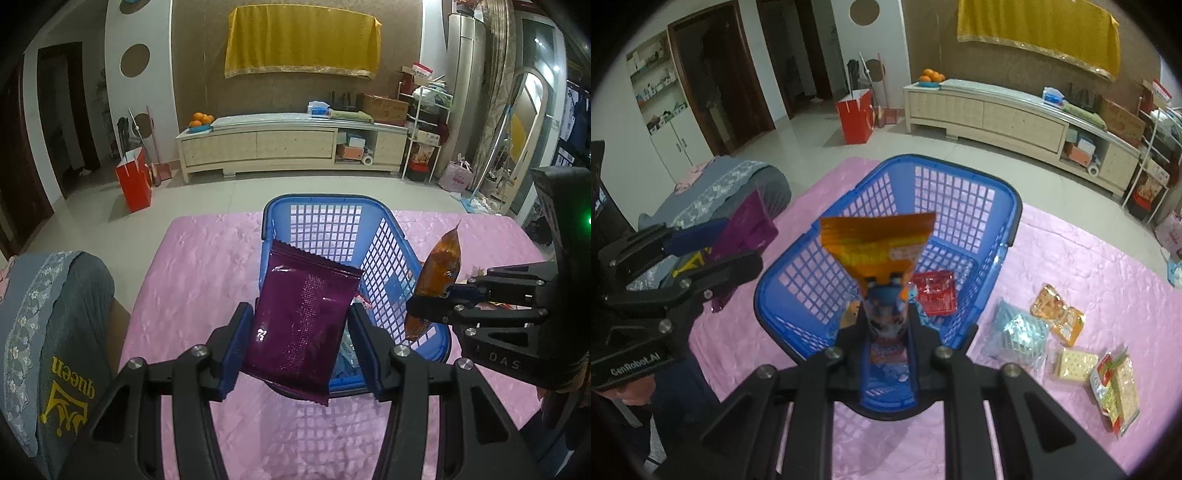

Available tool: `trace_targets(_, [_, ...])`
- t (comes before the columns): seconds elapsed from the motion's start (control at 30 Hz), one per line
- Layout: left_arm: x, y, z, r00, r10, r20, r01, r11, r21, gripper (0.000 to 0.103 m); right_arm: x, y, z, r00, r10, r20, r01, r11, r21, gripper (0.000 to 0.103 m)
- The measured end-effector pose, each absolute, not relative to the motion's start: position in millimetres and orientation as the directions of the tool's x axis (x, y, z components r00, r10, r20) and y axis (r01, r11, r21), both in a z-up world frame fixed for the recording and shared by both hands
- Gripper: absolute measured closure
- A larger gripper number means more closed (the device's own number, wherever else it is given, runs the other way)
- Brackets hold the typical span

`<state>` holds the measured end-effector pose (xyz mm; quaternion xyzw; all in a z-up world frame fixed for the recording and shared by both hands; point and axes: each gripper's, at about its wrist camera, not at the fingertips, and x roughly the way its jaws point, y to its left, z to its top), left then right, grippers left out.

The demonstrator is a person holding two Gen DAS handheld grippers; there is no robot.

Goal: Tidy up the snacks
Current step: 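Carry both packets to the basket and open the right gripper while the left holds purple, then lower the purple packet into the basket and open the left gripper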

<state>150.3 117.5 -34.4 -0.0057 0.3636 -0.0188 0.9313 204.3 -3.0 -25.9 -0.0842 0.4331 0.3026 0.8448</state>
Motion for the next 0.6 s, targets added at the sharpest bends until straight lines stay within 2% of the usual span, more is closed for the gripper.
trace_targets(0.07, [149, 117, -33, 0.735, -0.039, -0.677, 0.029, 0.999, -0.026, 0.052, 207, -3, -29, 0.421, 0.436, -0.795, -0.585, 0.801, 0.13, 0.081])
trace_targets(0.13, [147, 116, -33, 0.735, -0.038, -0.677, 0.031, 0.999, -0.023, 0.052, 207, -4, -31, 0.414, 0.423, -0.806, -0.581, 0.804, 0.123, 0.072])
trace_targets(0.17, [148, 115, -32, 0.736, -0.037, -0.676, 0.032, 0.999, -0.02, 0.052, 207, -4, -31, 0.42, 0.416, -0.806, -0.577, 0.808, 0.117, 0.056])
trace_targets(0.2, [147, 115, -31, 0.737, -0.037, -0.675, 0.034, 0.999, -0.017, 0.052, 206, -6, -31, 0.428, 0.419, -0.801, -0.573, 0.811, 0.118, 0.033])
trace_targets(0.27, [146, 111, -29, 0.738, -0.036, -0.674, 0.038, 0.999, -0.011, 0.052, 203, -11, -28, 0.459, 0.419, -0.783, -0.562, 0.82, 0.11, 0.02])
trace_targets(0.6, [150, 96, -23, 0.741, -0.051, -0.67, 0.077, 0.997, 0.009, 0.052, 204, -41, -13, 0.517, 0.412, -0.75, -0.509, 0.852, 0.117, 0.02])
